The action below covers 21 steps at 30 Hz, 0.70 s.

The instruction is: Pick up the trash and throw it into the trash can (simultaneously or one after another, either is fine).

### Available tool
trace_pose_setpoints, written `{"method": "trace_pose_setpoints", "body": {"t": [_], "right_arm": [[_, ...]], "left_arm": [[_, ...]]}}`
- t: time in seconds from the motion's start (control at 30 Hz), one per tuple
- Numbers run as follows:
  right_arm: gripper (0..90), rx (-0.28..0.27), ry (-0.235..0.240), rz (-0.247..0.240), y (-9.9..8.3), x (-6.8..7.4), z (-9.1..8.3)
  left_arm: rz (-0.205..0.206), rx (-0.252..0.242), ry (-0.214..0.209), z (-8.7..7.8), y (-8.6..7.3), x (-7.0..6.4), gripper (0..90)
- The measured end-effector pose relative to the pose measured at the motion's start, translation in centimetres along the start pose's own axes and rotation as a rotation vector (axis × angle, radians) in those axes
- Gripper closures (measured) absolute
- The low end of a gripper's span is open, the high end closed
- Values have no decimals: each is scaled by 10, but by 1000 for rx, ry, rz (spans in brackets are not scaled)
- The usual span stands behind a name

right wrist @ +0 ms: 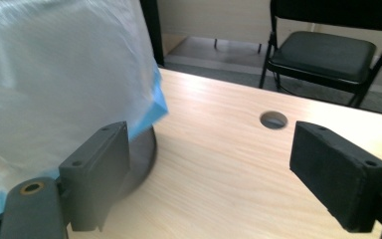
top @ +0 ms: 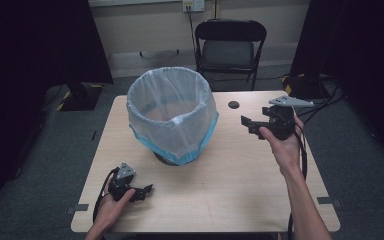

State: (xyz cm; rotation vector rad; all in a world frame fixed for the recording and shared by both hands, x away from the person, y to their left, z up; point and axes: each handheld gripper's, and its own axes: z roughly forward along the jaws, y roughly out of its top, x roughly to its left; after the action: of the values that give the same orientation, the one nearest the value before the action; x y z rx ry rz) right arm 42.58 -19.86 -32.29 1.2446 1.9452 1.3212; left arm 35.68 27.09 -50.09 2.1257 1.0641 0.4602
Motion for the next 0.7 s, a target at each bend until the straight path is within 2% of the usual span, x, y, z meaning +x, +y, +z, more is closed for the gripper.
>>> {"method": "trace_pose_setpoints", "body": {"t": [0.17,0.37,0.7], "right_arm": [[162,36,-32,14,-20,-9,-3],[171,59,-50,21,-36,-10,-3],[172,104,-58,50,-70,-16,0]], "left_arm": [[0,0,0,0,0,0,75],[0,0,0,0,0,0,75],[1,2,2,0,0,0,75]]}}
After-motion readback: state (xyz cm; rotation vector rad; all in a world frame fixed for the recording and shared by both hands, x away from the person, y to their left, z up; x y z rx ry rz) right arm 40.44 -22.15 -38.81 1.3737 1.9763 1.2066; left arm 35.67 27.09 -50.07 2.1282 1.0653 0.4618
